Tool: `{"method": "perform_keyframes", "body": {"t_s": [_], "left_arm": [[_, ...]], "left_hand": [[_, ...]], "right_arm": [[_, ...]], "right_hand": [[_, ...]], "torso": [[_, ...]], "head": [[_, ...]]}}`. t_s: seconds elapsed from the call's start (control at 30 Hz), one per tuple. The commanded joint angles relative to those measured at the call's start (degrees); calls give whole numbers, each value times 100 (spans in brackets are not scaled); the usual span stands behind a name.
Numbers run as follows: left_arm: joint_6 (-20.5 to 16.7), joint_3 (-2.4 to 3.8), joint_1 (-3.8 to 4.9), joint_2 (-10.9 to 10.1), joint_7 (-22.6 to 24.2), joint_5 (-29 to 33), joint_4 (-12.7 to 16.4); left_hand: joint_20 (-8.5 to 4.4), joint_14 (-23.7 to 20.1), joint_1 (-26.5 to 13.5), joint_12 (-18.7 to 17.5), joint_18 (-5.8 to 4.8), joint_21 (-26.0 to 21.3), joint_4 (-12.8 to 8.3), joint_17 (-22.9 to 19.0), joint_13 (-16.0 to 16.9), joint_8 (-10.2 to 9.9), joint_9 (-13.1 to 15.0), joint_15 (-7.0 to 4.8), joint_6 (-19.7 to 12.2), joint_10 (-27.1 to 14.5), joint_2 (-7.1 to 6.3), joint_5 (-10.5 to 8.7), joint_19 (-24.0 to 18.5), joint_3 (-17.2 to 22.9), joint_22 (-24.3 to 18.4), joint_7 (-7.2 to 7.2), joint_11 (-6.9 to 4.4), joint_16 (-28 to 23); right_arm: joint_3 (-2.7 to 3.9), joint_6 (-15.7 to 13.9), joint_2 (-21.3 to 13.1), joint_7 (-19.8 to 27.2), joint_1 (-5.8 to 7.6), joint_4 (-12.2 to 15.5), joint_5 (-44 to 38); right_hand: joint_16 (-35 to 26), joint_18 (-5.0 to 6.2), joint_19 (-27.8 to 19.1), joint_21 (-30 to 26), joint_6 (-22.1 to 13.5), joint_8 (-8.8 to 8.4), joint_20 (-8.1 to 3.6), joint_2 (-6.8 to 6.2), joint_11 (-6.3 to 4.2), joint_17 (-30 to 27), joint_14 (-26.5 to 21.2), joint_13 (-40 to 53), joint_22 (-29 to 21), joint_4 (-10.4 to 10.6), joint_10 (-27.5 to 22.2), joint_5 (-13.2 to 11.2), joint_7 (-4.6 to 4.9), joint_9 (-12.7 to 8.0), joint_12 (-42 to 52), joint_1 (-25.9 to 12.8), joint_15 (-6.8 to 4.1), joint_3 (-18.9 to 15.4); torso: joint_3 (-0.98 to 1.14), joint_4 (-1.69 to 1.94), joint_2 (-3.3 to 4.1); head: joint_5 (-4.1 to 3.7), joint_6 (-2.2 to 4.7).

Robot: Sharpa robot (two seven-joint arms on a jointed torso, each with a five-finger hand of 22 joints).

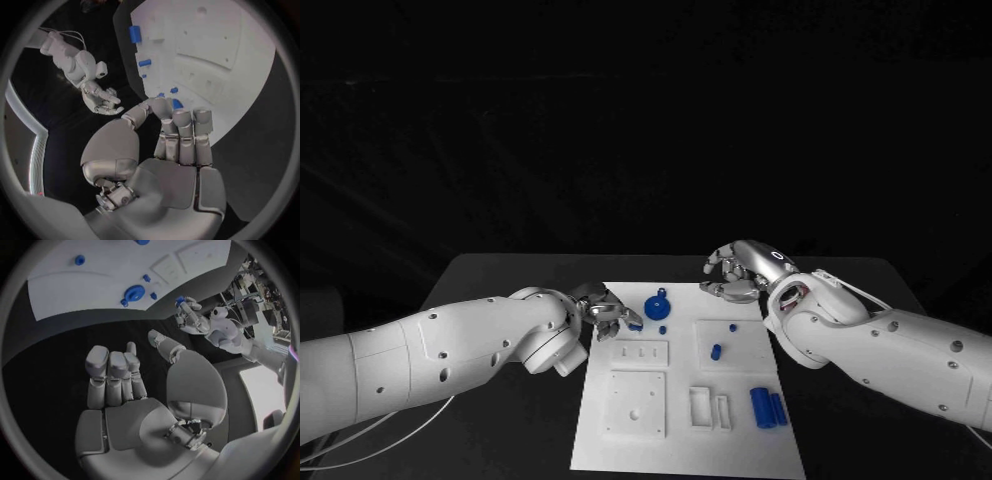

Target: Assemble the parts on the task board

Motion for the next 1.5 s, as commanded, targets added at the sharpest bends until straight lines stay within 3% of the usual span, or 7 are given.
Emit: {"method": "perform_keyframes", "body": {"t_s": [0.03,0.2,0.37,0.57,0.87,1.5], "left_arm": [[-128,7,-43,105,-398,-729,-37],[-272,7,-161,246,-550,-1073,-124],[-283,8,-270,378,-583,-1302,-239],[-280,9,-333,444,-621,-1507,-302],[-259,9,-402,510,-649,-1699,-334],[-310,11,-547,608,-624,-2008,-468]], "left_hand": [[-684,109,53,273,65,124,27,29,188,-4,1139,-238,566,-59,3,82,79,-14,35,-484,-82,182],[-744,134,41,602,85,291,25,28,408,4,1249,-316,650,-145,-13,235,114,-2,8,-530,-130,401],[-772,144,30,754,97,382,14,2,498,13,1321,-348,693,-194,-29,347,124,1,-21,-553,-155,504],[-778,167,19,841,101,422,9,-22,527,35,1372,-370,750,-200,-46,369,170,-4,-33,-576,-177,577],[-777,196,2,947,106,420,-1,-53,544,65,1435,-389,802,-198,-60,402,229,6,-43,-600,-200,673],[-780,216,-42,1050,116,441,15,-82,546,111,1494,-404,863,-194,-57,412,275,0,-32,-623,-220,768]], "right_arm": [[42,-76,-31,174,56,-51,413],[140,-88,-52,184,109,-121,445],[195,-110,-53,196,137,-170,446],[211,-108,-53,204,143,-172,452],[227,-106,-53,212,148,-167,452],[232,-94,-54,213,150,-161,453]], "right_hand": [[-23,623,-24,-28,28,-25,-11,14,-3,0,12,-8,0,5,-23,67,13,10,-37,43,15,-40],[-29,623,-23,-33,33,-28,-12,24,-4,3,15,-14,4,12,-24,149,12,16,-37,53,14,-56],[-33,623,-21,-37,36,-33,-13,31,-4,7,17,-20,8,21,-24,230,11,21,-37,63,13,-63],[-36,623,-19,-40,38,-36,-14,31,-5,10,18,-23,11,28,-24,278,11,24,-36,67,13,-68],[-40,623,-19,-44,41,-40,-15,32,-5,14,19,-27,15,36,-25,342,11,29,-35,71,13,-75],[-43,623,-16,-48,44,-44,-17,37,-5,18,21,-31,19,51,-25,409,10,33,-34,71,13,-80]], "torso": [[17,-10,-6],[33,-5,-12],[24,3,-2],[20,-11,2],[9,-3,1],[4,-7,-3]], "head": [[11,-55],[17,-114],[20,-157],[34,-201],[30,-257],[17,-306]]}}
